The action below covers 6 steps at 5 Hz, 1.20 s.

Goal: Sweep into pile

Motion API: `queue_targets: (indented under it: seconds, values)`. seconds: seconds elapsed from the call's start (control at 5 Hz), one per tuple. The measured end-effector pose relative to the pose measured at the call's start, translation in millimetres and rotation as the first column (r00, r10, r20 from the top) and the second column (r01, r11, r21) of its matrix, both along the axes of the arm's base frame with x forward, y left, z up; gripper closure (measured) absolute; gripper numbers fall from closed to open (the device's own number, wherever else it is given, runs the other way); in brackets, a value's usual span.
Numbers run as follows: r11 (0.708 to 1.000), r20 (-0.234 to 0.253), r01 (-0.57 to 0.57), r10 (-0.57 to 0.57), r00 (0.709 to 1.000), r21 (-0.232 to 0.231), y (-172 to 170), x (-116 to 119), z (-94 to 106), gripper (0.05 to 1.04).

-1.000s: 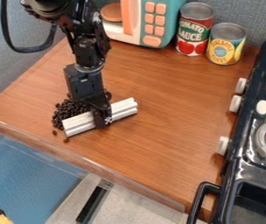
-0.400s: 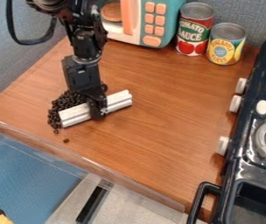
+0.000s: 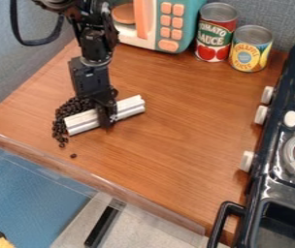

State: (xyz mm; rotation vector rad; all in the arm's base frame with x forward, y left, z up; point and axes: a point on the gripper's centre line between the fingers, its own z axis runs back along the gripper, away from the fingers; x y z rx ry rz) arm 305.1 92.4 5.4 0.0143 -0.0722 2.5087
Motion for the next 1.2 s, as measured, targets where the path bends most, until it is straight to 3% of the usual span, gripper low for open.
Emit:
queue_targets:
  seconds: [1.2]
  values:
    - [0.997, 0.0, -0.063, 0.063, 0.998, 0.037, 41.1, 22.4, 2.6, 0.689]
